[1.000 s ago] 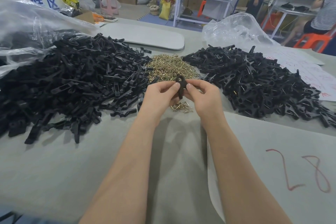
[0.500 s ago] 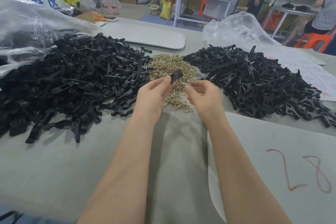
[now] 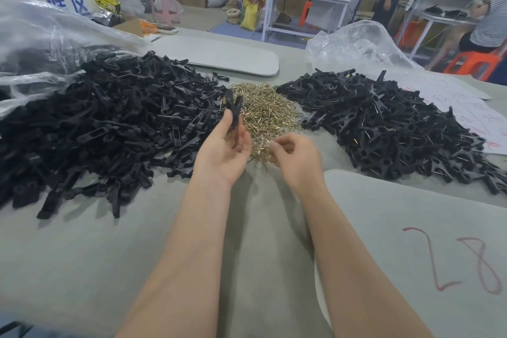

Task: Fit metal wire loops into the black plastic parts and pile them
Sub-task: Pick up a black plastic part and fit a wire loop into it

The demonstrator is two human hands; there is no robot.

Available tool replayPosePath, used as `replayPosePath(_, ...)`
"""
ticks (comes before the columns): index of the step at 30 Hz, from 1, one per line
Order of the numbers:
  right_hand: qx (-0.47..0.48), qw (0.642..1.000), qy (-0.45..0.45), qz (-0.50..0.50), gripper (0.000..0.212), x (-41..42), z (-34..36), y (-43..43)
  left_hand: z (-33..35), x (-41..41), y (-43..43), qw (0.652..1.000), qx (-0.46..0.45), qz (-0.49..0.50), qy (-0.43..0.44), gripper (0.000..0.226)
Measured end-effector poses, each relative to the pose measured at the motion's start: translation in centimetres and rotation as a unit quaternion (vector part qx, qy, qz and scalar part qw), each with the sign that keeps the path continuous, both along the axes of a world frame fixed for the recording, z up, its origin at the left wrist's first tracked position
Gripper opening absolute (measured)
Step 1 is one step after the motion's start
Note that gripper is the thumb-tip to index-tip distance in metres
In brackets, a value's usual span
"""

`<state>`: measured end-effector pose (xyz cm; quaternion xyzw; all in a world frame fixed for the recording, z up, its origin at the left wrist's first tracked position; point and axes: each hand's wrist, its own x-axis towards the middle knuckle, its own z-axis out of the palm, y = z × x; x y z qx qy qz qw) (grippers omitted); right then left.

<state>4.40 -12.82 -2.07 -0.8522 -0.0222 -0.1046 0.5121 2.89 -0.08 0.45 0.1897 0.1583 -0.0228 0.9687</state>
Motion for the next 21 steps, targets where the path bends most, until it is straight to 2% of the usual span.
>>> replayPosePath(2,0.036,0.999,0.013,0.001,0.019,0.1,0.2,-0.2,-0.1,0.1,0.0,1.0,-0.011,0.009,0.016,0.016)
replayPosePath(4,0.057,0.998,0.021,0.009,0.017,0.2,0.3,-0.4,-0.1,0.2,0.0,1.0,-0.025,0.011,0.013,0.012)
replayPosePath(8,0.036,0.999,-0.022,0.015,0.011,0.3,0.6,-0.7,0.0,0.1,-0.1,1.0,-0.026,-0.007,-0.002,0.014)
replayPosePath(9,0.054,0.998,-0.027,0.014,0.013,0.2,0.7,-0.7,0.1,0.1,-0.1,1.0,-0.025,-0.008,-0.005,0.013)
replayPosePath(12,0.19,0.982,-0.005,0.016,0.019,0.1,1.0,-0.4,0.2,0.1,-0.2,1.0,-0.027,-0.007,-0.012,0.008)
replayPosePath(15,0.227,0.973,0.033,0.0,0.021,0.3,0.8,-0.2,0.2,0.1,-0.2,1.0,-0.026,-0.007,-0.014,0.007)
replayPosePath(17,0.172,0.984,0.053,-0.021,0.018,0.3,0.4,-0.2,0.2,0.1,-0.2,1.0,-0.026,-0.007,-0.014,0.006)
replayPosePath(19,-0.004,0.999,0.036,-0.019,0.015,0.2,0.0,-0.5,0.2,0.1,-0.1,1.0,-0.026,-0.009,-0.015,0.007)
replayPosePath(21,-0.15,0.988,0.023,0.015,0.031,0.0,-0.1,-0.8,0.1,0.0,-0.1,1.0,-0.018,-0.015,-0.013,0.008)
